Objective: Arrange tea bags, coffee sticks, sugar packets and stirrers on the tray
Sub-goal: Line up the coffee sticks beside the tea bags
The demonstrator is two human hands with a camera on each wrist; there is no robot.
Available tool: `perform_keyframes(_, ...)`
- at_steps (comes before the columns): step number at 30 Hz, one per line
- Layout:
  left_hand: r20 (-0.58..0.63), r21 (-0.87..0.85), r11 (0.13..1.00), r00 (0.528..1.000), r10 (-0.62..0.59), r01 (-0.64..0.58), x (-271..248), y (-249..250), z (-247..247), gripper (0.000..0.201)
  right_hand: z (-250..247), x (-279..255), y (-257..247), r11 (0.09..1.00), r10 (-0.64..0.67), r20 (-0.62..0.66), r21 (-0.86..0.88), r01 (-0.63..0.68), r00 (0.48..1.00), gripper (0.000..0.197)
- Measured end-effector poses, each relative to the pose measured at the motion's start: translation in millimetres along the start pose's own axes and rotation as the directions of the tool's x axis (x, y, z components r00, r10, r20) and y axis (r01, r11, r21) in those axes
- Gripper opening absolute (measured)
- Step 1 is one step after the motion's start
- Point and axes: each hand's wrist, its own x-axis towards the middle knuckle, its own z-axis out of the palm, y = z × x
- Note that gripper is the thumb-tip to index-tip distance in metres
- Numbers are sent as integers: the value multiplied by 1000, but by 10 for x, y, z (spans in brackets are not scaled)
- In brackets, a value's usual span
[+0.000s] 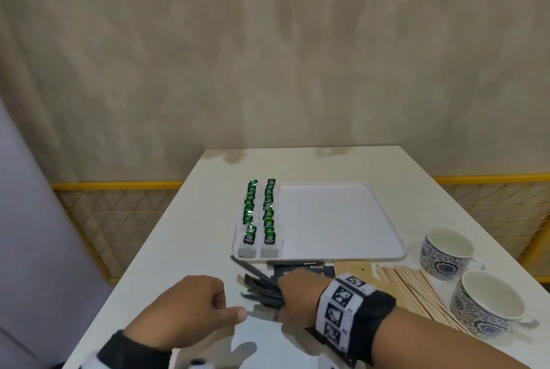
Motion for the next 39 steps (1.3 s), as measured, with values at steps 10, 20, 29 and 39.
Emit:
perform_keyframes(10, -280, -941, 99, 911, 301, -322, 268, 98, -125, 130, -475, -313, 71, 377, -369, 31, 919, 119, 929, 14)
perform_keyframes(20, -437, -887, -200, 897, 71, -417, 484, 514, 5, 78, -287, -147, 33, 103, -417, 151, 988, -118, 897, 5)
perform_keyframes(29, -220, -898, -329, 945, -241, -293, 695, 491, 72, 23, -324, -26, -62, 11, -286, 199, 979, -205, 937, 34)
perform_keyframes(39, -3, -831, -556, 999, -32, -21, 622, 623, 116, 19, -318, 83, -181, 9, -118, 35, 999, -34, 992, 65)
